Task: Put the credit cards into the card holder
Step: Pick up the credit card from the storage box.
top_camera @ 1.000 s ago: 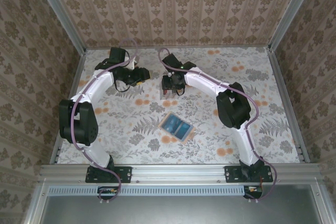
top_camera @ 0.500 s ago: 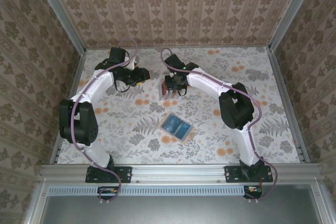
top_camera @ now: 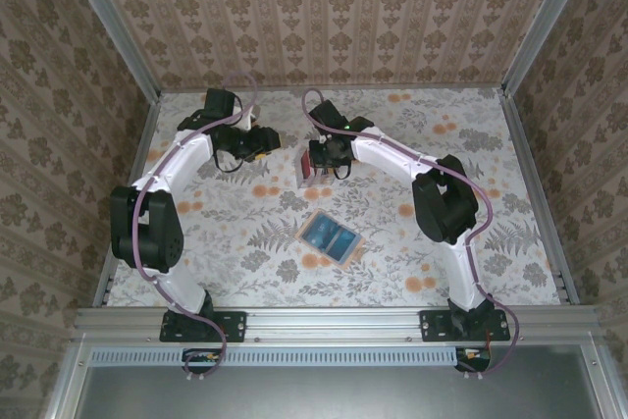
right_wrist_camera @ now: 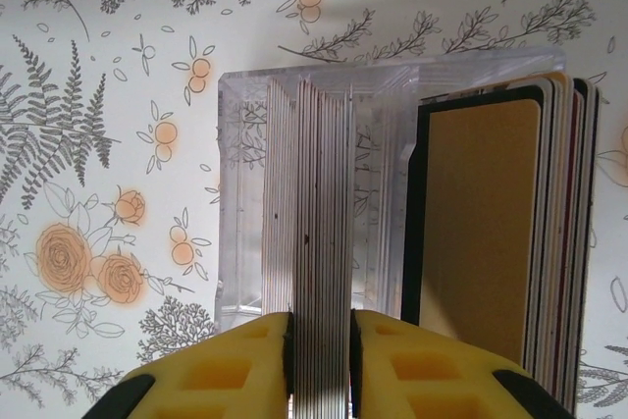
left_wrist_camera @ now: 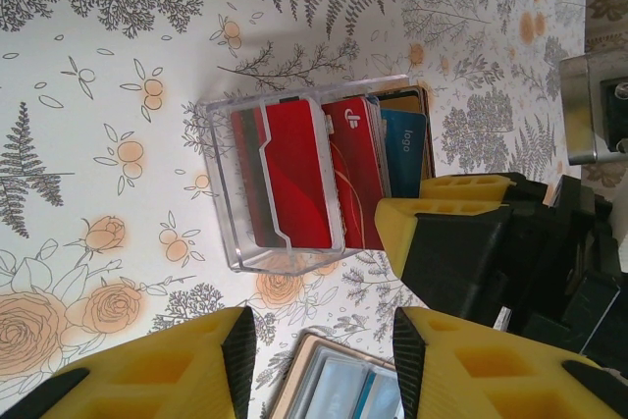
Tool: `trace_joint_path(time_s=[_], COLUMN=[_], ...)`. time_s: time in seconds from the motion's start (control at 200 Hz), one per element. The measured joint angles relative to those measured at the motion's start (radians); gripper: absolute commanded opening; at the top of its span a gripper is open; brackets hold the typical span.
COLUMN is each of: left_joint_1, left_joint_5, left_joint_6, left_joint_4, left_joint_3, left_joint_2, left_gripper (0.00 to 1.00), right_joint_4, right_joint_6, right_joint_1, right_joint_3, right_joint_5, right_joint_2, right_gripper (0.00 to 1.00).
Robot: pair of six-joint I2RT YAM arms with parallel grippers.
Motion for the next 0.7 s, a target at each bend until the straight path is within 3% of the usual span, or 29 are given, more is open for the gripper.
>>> trace_joint_path(time_s=[0.7], left_joint_1=[0.000], left_joint_5=[-0.017], left_joint_6=[0.015], left_joint_4=[-0.004], left_joint_3=[0.001], left_joint_2=[0.000], left_gripper=[0.44], right_joint_4=[0.070], right_joint_6=[0.026], right_joint_1=[-0.018], right_joint_3=[-0.025], right_joint_5=[-0.129], right_joint_2=[-0.002], right_gripper=[0.27])
